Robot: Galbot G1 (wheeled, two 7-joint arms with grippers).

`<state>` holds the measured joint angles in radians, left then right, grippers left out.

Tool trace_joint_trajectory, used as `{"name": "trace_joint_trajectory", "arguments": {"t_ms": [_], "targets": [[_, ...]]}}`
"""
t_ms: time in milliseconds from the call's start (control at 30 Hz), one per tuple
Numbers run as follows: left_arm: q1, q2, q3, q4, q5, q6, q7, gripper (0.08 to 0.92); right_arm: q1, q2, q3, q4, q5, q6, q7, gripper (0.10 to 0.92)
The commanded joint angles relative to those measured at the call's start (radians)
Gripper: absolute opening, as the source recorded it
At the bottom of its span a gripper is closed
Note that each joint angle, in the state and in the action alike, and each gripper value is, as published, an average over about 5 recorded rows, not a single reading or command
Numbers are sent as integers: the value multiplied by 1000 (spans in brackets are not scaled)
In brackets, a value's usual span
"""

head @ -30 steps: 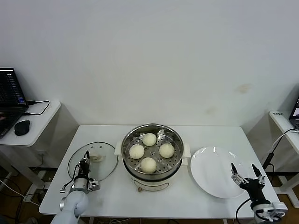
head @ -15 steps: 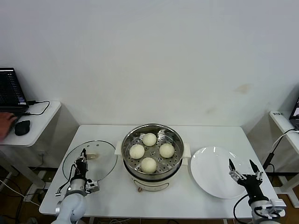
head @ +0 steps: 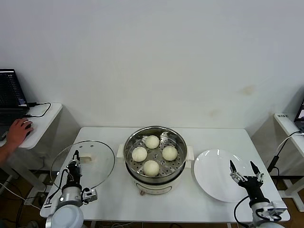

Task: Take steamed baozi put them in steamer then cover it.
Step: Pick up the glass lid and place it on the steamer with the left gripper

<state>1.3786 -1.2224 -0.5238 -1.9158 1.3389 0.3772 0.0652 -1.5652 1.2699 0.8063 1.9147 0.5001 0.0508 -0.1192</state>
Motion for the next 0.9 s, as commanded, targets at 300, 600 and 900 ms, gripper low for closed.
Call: {"name": "trace_joint_trajectory", "arguments": {"t_ms": [300, 600, 900], "targets": [[-55, 2, 124, -376, 149, 204, 222, 133, 39, 40, -8, -29, -18, 3, -2, 823], [-158, -101, 334, -290, 203, 206, 210, 133, 49, 83, -9, -33, -55, -5, -1, 823], [-274, -242, 469, -108, 287, 208, 229, 133, 40, 111, 8, -37, -84, -4, -3, 823]]}}
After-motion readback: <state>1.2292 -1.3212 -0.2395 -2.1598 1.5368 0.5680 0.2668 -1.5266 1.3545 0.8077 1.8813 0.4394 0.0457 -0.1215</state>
